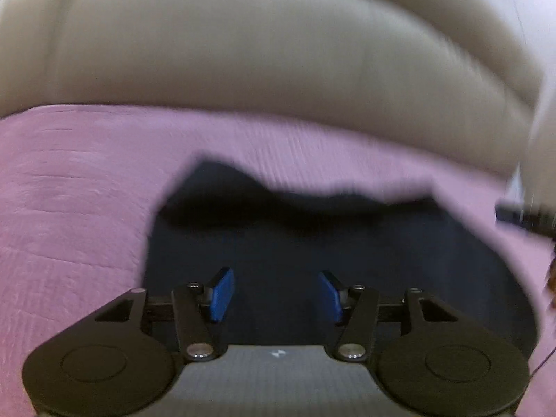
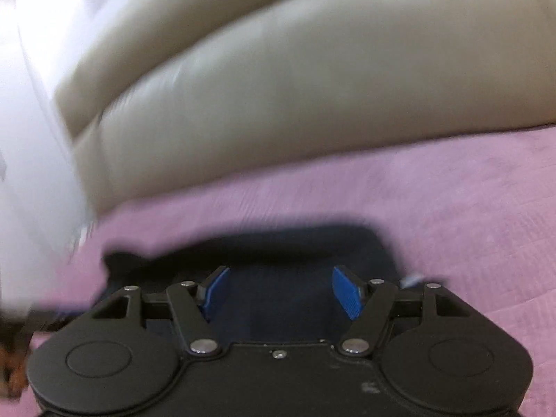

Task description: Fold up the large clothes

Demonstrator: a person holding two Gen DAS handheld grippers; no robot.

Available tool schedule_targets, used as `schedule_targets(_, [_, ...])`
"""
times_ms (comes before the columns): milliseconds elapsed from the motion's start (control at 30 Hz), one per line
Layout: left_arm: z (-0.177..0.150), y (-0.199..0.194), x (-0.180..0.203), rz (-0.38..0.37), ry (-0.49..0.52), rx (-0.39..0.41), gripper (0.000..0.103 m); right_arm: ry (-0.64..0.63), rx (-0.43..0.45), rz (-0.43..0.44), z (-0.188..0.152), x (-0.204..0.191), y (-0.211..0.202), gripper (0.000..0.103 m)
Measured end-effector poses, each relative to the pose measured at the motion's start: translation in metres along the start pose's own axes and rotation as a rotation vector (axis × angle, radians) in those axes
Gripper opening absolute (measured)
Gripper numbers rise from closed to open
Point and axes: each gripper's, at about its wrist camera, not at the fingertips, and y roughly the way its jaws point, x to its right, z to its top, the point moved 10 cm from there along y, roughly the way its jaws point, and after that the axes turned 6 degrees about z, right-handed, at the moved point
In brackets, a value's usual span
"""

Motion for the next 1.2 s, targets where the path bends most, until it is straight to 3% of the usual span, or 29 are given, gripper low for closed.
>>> schedule_targets(100, [0.008, 0.034, 0.013, 0.047, 0.001, 0.006, 0.070, -0.080, -0.058, -0.049, 0.006, -0.007, 0.043, 0.080])
schedule_targets(167, [0.027, 0.055, 0.012, 0.077, -0.017, 0.033, 0.071, -0.062, -0.052, -0.076, 0.023, 0.002, 0.072, 0.078])
schedule_targets(267, [0.062, 0.086, -0.008, 0.163, -0.115, 0.059, 0.070, 0.008, -0.063, -0.250, 0.051, 0.039, 0.088, 0.073])
schedule_targets(300, [0.072, 0.090, -0.019, 0.188, -0.174, 0.060, 0.067, 0.027, -0.049, -0.253, 0.059, 0.043, 0.083, 0.076])
schedule_targets(333, [0.079, 0.089, -0.028, 0.215, -0.220, 0.060, 0.062, 0.044, -0.033, -0.207, 0.064, 0.041, 0.075, 0.076])
schedule_targets(367, [0.085, 0.084, -0.034, 0.232, -0.257, 0.058, 0.063, 0.051, -0.028, -0.138, 0.067, 0.035, 0.067, 0.078])
schedule_targets(433, [0.088, 0.069, -0.026, 0.159, -0.247, 0.048, 0.072, 0.029, -0.045, -0.035, 0.065, 0.018, 0.053, 0.082])
schedule_targets(533, [0.075, 0.045, 0.021, -0.016, -0.055, 0.004, 0.095, -0.155, -0.159, 0.063, 0.043, -0.018, 0.051, 0.084])
schedule_targets(600, [0.051, 0.037, 0.056, -0.061, 0.138, -0.013, 0.101, -0.282, -0.294, 0.033, 0.013, -0.021, 0.063, 0.084])
schedule_targets(667, [0.014, 0.046, 0.075, -0.038, 0.316, -0.074, 0.102, -0.294, -0.354, -0.008, -0.007, -0.003, 0.071, 0.085])
schedule_targets(733, [-0.007, 0.059, 0.060, 0.003, 0.279, -0.098, 0.102, -0.183, -0.336, 0.020, -0.014, 0.024, 0.064, 0.090])
schedule_targets(800, [-0.013, 0.057, 0.037, -0.036, 0.177, -0.074, 0.102, -0.154, -0.329, 0.019, -0.016, 0.039, 0.055, 0.095])
schedule_targets(833, [-0.015, 0.056, 0.022, 0.047, 0.179, -0.073, 0.103, -0.164, -0.333, 0.014, -0.016, 0.042, 0.050, 0.096])
schedule_targets(867, [-0.018, 0.053, 0.010, 0.099, 0.177, -0.079, 0.103, -0.168, -0.340, -0.005, -0.015, 0.043, 0.045, 0.097])
schedule_targets(900, [-0.020, 0.047, 0.001, 0.078, 0.138, -0.090, 0.103, -0.169, -0.348, -0.026, -0.013, 0.044, 0.043, 0.099])
schedule_targets(1000, [-0.016, 0.019, -0.020, 0.112, 0.067, -0.106, 0.099, -0.167, -0.313, -0.107, 0.004, 0.030, 0.023, 0.099])
schedule_targets(1033, [-0.011, 0.007, -0.018, 0.111, 0.080, -0.077, 0.093, -0.178, -0.286, -0.065, 0.008, 0.013, 0.013, 0.099])
schedule_targets(1133, [0.005, -0.034, 0.018, 0.005, 0.153, 0.019, 0.099, -0.272, -0.268, 0.103, 0.005, -0.050, -0.006, 0.100])
schedule_targets(1200, [0.003, -0.048, 0.054, -0.077, 0.213, 0.037, 0.103, -0.399, -0.328, 0.111, -0.014, -0.078, -0.001, 0.100])
